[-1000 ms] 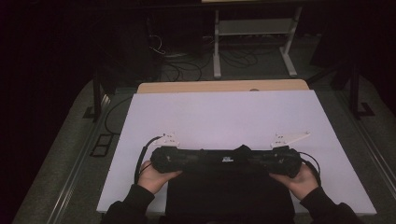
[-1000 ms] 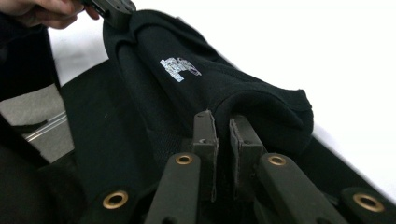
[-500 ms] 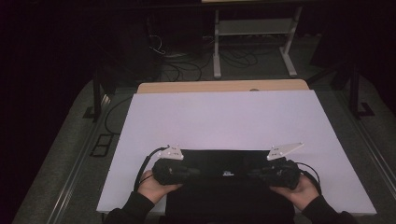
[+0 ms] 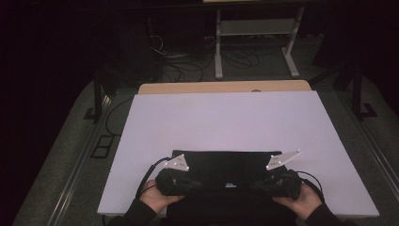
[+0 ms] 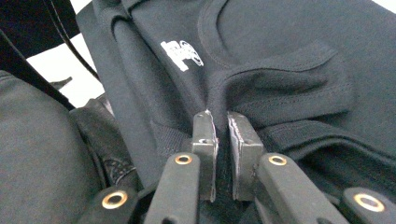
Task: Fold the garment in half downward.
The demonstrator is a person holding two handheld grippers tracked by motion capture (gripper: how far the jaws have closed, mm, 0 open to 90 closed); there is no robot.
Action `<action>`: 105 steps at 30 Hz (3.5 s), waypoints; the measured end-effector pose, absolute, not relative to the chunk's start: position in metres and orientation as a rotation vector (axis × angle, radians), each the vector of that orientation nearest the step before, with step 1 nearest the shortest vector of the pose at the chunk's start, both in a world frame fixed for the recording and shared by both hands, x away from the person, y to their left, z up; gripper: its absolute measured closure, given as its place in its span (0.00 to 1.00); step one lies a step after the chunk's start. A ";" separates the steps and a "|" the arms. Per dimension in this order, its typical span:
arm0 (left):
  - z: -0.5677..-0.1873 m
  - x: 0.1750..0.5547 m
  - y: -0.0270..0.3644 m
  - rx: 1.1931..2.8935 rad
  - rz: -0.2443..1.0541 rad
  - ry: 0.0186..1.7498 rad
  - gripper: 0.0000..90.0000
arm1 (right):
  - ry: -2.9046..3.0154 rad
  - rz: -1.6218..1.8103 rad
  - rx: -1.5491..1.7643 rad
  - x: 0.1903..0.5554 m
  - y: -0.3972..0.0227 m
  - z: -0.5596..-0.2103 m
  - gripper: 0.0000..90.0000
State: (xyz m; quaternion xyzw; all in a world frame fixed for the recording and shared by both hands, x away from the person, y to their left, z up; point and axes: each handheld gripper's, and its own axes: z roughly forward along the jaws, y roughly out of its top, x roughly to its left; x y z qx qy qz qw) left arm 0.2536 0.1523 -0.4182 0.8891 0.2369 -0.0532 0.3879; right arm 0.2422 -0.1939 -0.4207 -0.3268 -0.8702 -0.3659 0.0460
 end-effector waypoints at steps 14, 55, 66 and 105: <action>-0.421 0.251 0.154 2.274 -0.176 0.622 0.90 | -2.608 -1.086 -1.068 0.240 -0.197 -0.425 0.71; -0.411 0.272 0.183 2.127 -0.045 0.703 0.00 | -2.691 -1.278 -1.199 0.261 -0.227 -0.399 0.00; -0.410 0.282 0.188 2.121 0.022 0.703 0.00 | -2.703 -1.302 -1.195 0.270 -0.236 -0.396 0.00; -0.419 0.325 0.219 2.052 0.140 0.827 0.00 | -2.683 -1.300 -1.381 0.314 -0.283 -0.407 0.00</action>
